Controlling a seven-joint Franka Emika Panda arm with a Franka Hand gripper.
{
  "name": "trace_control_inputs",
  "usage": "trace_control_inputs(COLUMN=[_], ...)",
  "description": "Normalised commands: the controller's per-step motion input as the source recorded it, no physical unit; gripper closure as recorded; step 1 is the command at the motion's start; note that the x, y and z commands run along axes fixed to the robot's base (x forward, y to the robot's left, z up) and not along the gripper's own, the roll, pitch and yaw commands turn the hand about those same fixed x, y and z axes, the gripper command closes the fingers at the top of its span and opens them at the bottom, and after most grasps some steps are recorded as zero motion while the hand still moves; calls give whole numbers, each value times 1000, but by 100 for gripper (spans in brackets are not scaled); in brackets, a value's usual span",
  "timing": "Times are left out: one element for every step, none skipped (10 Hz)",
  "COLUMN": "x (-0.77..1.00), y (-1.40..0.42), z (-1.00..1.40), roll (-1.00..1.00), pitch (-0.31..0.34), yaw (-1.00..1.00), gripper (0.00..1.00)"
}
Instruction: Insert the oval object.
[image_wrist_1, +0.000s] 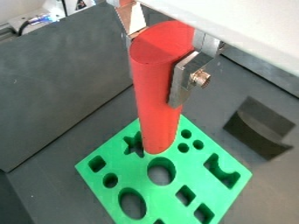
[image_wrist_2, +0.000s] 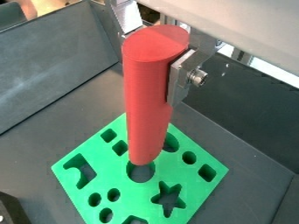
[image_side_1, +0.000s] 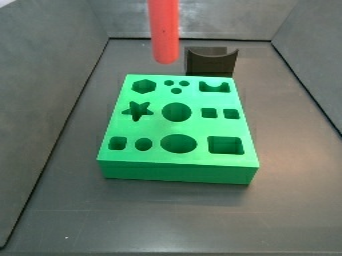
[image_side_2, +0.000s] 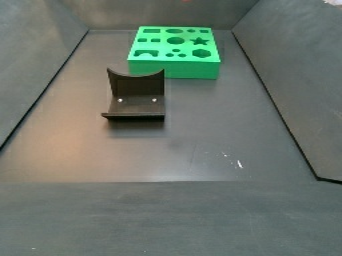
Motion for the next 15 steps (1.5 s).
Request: trace_control_inputs(x=[251, 0, 0, 0, 0, 0, 3, 0, 0, 0, 0, 0, 0, 0, 0], y=[-329, -291, -294, -294, -291, -294, -291, -274, -260, -226, -214, -191, -111, -11, 0], z=[-114, -117, -111, -77, -77, -123, -137, -183, -200, -226, -234, -297, -397, -423, -420], roll=[0, 0, 0, 0, 0, 0, 0, 0, 0, 0, 0, 0, 0, 3, 14], pitch=[0, -16, -7, -11, -13, 0, 0, 0, 0, 0, 0, 0, 0, 0, 0], yaw=[-720, -923, -911, -906, -911, -909, -906, -917, -926, -946, -949, -974, -1000, -1000, -1000], gripper=[100, 100, 100, 100, 100, 100, 100, 100, 100, 100, 100, 100, 100, 100, 100])
